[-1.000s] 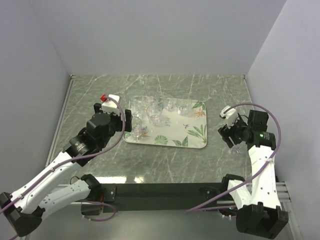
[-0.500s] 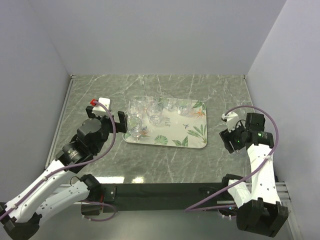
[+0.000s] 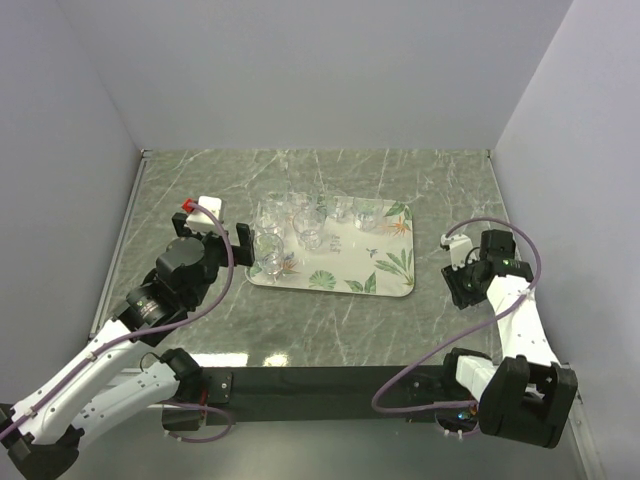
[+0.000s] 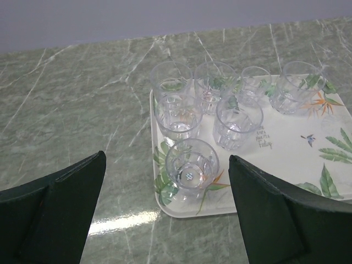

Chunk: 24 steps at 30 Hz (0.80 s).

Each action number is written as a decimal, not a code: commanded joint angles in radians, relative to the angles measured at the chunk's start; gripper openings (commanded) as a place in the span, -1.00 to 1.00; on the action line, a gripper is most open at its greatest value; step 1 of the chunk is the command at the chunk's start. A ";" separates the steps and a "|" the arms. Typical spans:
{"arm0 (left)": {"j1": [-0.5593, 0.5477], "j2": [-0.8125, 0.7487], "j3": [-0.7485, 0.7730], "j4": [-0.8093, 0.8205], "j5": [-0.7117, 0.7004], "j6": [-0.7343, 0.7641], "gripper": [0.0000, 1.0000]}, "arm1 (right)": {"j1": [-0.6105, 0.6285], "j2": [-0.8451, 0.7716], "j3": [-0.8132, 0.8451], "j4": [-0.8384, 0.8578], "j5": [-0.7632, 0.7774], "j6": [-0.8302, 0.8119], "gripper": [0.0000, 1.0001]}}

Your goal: Place the glasses into the tray

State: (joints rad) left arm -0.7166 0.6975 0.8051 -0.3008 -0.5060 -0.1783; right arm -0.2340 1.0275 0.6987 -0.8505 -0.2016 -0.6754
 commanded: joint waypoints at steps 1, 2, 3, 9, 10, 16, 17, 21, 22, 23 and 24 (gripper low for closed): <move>0.003 -0.001 -0.006 0.038 -0.028 0.008 0.99 | -0.007 0.014 -0.022 0.090 0.036 0.005 -0.17; 0.003 -0.001 -0.004 0.040 -0.028 0.008 0.99 | -0.005 0.019 -0.024 0.096 0.040 0.004 -0.33; 0.003 0.000 -0.004 0.038 -0.029 0.008 0.99 | -0.005 0.019 -0.027 0.106 0.042 0.002 -0.43; 0.003 0.004 -0.011 0.043 -0.043 0.010 0.99 | -0.005 0.011 -0.015 0.104 0.021 -0.024 -1.00; 0.003 0.004 -0.011 0.043 -0.045 0.011 0.99 | -0.005 0.006 -0.004 0.097 0.016 -0.044 -1.00; 0.005 0.003 -0.018 0.052 -0.057 0.013 0.99 | -0.005 -0.058 0.064 0.036 -0.071 -0.130 -1.00; 0.003 0.005 -0.018 0.052 -0.058 0.013 0.99 | -0.005 -0.072 0.071 0.033 -0.084 -0.136 -1.00; 0.005 0.019 -0.021 0.051 -0.071 0.013 0.99 | 0.005 -0.086 0.126 0.007 -0.165 -0.177 -1.00; 0.006 0.023 -0.021 0.052 -0.077 0.013 0.99 | 0.015 -0.084 0.148 0.002 -0.177 -0.190 -1.00; 0.006 0.026 -0.024 0.052 -0.081 0.014 0.99 | 0.022 -0.080 0.159 0.002 -0.197 -0.191 -1.00; 0.005 0.028 -0.024 0.052 -0.085 0.014 0.99 | 0.030 -0.076 0.169 -0.001 -0.208 -0.196 -1.00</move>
State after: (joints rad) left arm -0.7166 0.7185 0.7883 -0.2924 -0.5591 -0.1768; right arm -0.2241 0.9619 0.8028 -0.8490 -0.3351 -0.8246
